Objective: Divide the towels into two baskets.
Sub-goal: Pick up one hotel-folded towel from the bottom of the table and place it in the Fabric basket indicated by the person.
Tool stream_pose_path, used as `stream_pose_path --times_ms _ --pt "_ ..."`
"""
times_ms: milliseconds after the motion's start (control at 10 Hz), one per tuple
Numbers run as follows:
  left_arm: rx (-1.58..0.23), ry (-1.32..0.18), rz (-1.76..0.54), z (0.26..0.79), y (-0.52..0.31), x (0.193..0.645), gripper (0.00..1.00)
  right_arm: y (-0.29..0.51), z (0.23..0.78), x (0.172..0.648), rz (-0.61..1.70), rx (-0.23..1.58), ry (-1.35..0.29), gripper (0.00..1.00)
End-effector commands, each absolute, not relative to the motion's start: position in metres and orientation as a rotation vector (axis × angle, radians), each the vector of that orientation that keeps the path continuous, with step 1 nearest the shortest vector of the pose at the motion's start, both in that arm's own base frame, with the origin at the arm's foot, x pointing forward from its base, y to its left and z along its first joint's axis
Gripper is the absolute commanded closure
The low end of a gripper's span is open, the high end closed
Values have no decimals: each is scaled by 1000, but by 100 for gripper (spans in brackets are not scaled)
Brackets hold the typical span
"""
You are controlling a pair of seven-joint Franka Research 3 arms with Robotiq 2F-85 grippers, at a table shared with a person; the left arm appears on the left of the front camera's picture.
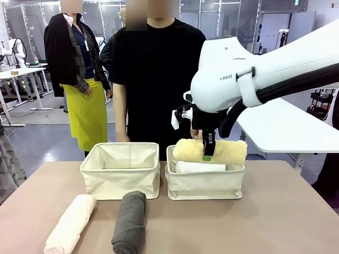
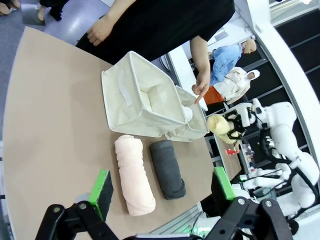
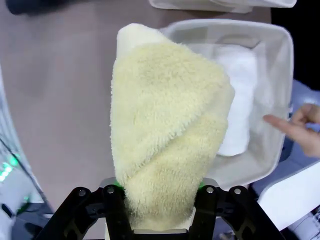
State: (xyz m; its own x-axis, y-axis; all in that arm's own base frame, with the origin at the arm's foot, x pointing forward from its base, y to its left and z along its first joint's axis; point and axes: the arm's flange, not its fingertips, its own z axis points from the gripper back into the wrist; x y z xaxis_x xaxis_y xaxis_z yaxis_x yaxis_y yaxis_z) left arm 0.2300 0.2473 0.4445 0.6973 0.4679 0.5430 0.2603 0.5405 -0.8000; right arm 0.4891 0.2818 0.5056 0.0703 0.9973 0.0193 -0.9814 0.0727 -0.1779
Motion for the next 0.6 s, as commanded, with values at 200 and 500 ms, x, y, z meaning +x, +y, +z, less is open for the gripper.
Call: stream_pose_path --times_ms 200,500 --pt "-1037 -841 136 446 249 229 0 271 484 551 1633 -26 -244 53" --pt "-1037 -841 136 446 249 229 0 272 454 572 1686 -31 -205 53"
